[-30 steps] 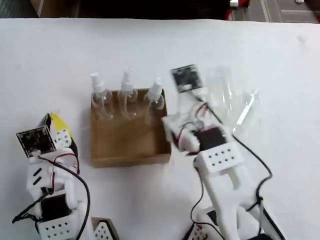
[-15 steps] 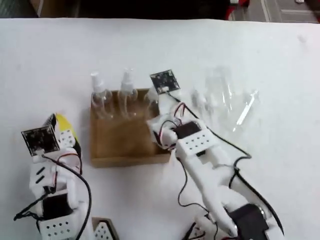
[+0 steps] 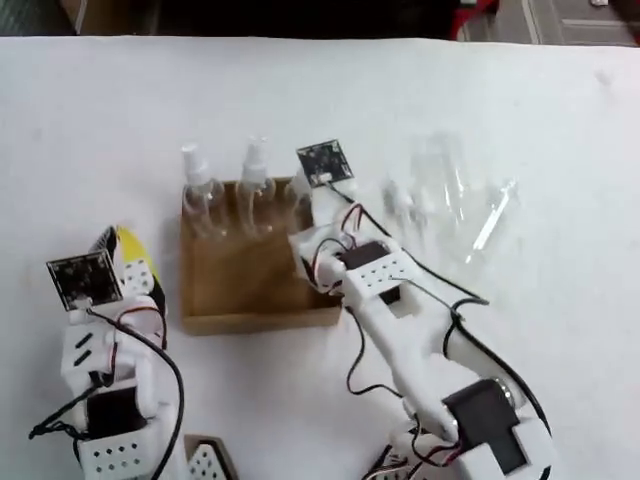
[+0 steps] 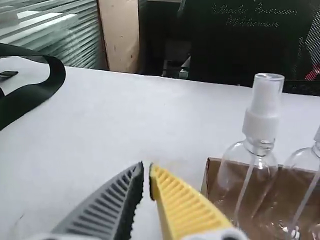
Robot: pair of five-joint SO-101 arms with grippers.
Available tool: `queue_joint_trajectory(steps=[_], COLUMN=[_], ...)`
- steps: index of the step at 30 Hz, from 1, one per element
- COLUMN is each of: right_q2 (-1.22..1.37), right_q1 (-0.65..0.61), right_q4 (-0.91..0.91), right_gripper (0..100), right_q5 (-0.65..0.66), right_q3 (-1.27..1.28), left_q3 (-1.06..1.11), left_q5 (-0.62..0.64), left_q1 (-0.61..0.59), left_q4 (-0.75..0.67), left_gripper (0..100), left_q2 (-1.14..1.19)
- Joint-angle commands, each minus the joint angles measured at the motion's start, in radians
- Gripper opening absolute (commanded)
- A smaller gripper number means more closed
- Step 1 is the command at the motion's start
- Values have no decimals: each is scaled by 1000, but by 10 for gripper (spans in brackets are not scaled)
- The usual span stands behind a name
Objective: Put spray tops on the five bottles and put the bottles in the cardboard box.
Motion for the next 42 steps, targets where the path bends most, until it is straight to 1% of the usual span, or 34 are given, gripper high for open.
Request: queue_joint_trajectory(steps=[1,9,13,15,17,20,23,27,29,32,34,42], right_q2=[21,35,38,28,8,-77,-234,-481,-584,-688,-711,-642], right_q1=[2,4,28,42,62,122,243,441,504,521,522,541], right_q4=[-58,-82,-107,-70,15,142,225,271,298,352,367,372], right_gripper=[16,16,16,16,16,16,16,17,17,17,17,16], right_q5=[-11,-3,-3,-3,5,87,149,170,175,245,272,273], right_q3=[-44,-44,-44,-41,-46,-46,-46,-46,-43,-40,-40,-44], left_q3=[-11,-8,-6,-3,-3,-2,-2,-2,-2,-2,-2,-2], left_q5=[8,8,8,8,8,8,8,6,3,-43,-44,-48], left_q1=[10,10,10,10,8,7,7,7,7,10,10,5], left_q4=[-32,-35,-35,-35,-35,-35,-35,-35,-35,-35,-35,-32], left_gripper=[24,24,24,24,24,24,24,24,24,24,24,24], left_q2=[-2,-2,-2,-2,-2,-2,-2,-2,-2,-2,-2,-2])
